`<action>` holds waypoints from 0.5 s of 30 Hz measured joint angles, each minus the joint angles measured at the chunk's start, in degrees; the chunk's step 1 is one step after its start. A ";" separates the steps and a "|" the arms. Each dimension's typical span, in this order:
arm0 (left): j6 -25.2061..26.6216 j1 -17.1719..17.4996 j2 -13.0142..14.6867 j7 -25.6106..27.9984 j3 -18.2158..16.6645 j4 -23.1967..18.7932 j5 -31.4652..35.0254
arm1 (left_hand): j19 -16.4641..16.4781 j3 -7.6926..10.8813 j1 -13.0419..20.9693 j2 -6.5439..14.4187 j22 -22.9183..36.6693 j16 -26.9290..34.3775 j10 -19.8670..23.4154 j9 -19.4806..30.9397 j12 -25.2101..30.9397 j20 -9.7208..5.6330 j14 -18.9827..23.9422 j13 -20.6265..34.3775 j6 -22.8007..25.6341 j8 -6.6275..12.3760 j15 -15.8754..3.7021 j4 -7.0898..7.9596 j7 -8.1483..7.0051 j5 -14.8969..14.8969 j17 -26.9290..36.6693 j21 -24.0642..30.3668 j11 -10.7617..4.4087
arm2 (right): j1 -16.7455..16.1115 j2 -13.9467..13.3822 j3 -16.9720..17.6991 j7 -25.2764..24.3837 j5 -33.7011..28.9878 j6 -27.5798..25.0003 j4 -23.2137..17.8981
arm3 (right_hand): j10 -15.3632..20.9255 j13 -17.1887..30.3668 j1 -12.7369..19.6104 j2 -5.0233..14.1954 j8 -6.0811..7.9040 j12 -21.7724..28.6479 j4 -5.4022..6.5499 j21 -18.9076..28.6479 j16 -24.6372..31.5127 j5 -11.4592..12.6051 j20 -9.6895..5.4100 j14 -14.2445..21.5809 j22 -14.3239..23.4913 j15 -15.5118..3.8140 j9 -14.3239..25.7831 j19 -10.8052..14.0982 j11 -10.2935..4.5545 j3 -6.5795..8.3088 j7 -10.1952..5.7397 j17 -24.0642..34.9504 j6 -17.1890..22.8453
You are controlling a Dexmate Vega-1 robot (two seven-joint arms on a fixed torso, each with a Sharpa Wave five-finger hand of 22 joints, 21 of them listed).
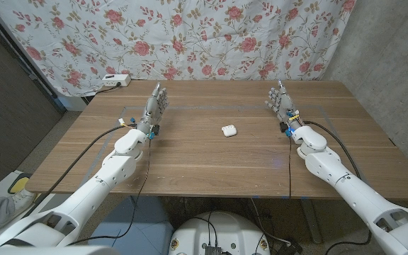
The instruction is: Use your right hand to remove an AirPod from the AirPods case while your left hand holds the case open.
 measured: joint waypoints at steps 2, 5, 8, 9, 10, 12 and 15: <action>-0.24 -0.04 -0.06 -0.15 0.00 0.14 -0.05 | 0.00 0.00 0.00 0.00 0.00 0.00 0.00 0.00 0.00 0.00 0.00 0.00 0.00 0.00 0.00 0.00 0.00 0.00 0.00 0.00 0.00 | 0.19 0.07 -0.13 -0.07 -0.12 -0.13 0.02 | 0.00 0.00 0.00 0.00 0.00 0.00 0.00 0.00 0.00 0.00 0.00 0.00 0.00 0.00 0.00 0.00 0.00 0.00 0.00 0.00 0.00; -0.45 -0.07 -0.12 -0.35 0.00 0.27 -0.08 | 0.00 0.00 0.00 0.00 0.00 0.00 0.00 0.00 0.00 0.00 0.00 0.00 0.00 0.00 0.00 0.00 0.00 0.00 0.00 0.00 0.00 | 0.37 0.13 -0.30 -0.10 -0.23 -0.26 0.03 | 0.00 0.00 0.00 0.00 0.00 0.00 0.00 0.00 0.00 0.00 0.00 0.00 0.00 0.00 0.00 0.00 0.00 0.00 0.19 0.00 -0.19; -0.75 -0.07 -0.12 -0.46 0.00 0.27 -0.11 | 0.00 -0.01 0.00 0.00 0.00 0.00 0.00 0.00 0.00 0.00 0.00 0.00 0.00 -0.01 0.00 0.01 0.01 0.00 0.00 0.00 0.00 | 0.47 0.14 -0.40 -0.10 -0.23 -0.26 0.02 | 0.00 0.00 0.00 0.00 0.00 0.00 0.00 0.00 0.00 0.00 0.00 0.00 0.00 0.00 0.00 0.00 0.00 0.00 0.19 0.00 -0.19; -0.81 -0.07 -0.22 -0.46 0.00 0.42 -0.11 | 0.00 -0.01 0.00 0.00 0.00 0.00 0.00 0.00 0.00 0.00 0.00 0.00 0.00 -0.01 0.00 0.00 0.01 0.00 0.00 0.00 0.00 | 0.47 0.14 -0.42 -0.31 -0.48 -0.69 0.00 | 0.00 0.00 0.00 0.00 0.00 0.00 0.00 0.00 0.00 0.00 0.00 0.00 0.00 0.00 0.00 0.00 0.00 0.00 0.19 0.00 -0.19; -0.85 -0.07 -0.22 -0.46 0.00 0.42 -0.12 | 0.00 -0.01 0.00 0.00 0.00 0.00 0.00 0.00 0.00 0.00 0.00 0.00 0.00 -0.01 0.00 0.01 0.01 0.00 0.00 0.00 0.00 | 0.47 0.14 -0.43 -0.31 -0.48 -0.69 -0.08 | 0.00 0.00 0.00 0.00 0.00 0.00 0.00 0.00 0.00 -0.01 0.00 0.00 0.00 0.00 0.00 0.00 0.00 0.00 0.19 0.00 -0.19; -1.05 0.03 -0.21 -0.46 0.00 0.33 -0.12 | 0.00 -0.01 0.00 0.00 0.00 0.00 0.00 -0.01 0.00 0.00 0.00 -0.01 0.00 -0.01 0.00 0.01 0.01 0.00 -0.01 0.00 0.00 | 0.44 0.09 -0.44 -0.45 -0.55 -0.84 -0.43 | 0.00 0.00 0.16 0.17 0.00 0.00 0.00 0.00 0.00 -0.01 0.00 0.00 0.00 0.00 0.00 0.00 0.00 0.00 0.19 -0.01 -0.19; -1.39 0.48 -0.15 -0.47 -0.10 -0.16 -0.13 | 0.00 -0.01 0.00 0.00 0.00 0.00 0.01 -0.01 0.00 0.00 0.00 -0.01 0.00 -0.01 0.00 0.01 0.01 0.00 -0.01 0.00 0.00 | 0.09 -0.24 -0.46 -1.17 -0.93 -1.37 -1.26 | 0.16 -0.01 0.22 0.22 0.00 0.22 0.00 0.00 0.00 -0.01 0.54 0.00 -0.01 0.00 0.00 -0.55 0.16 0.00 0.19 -0.01 -0.19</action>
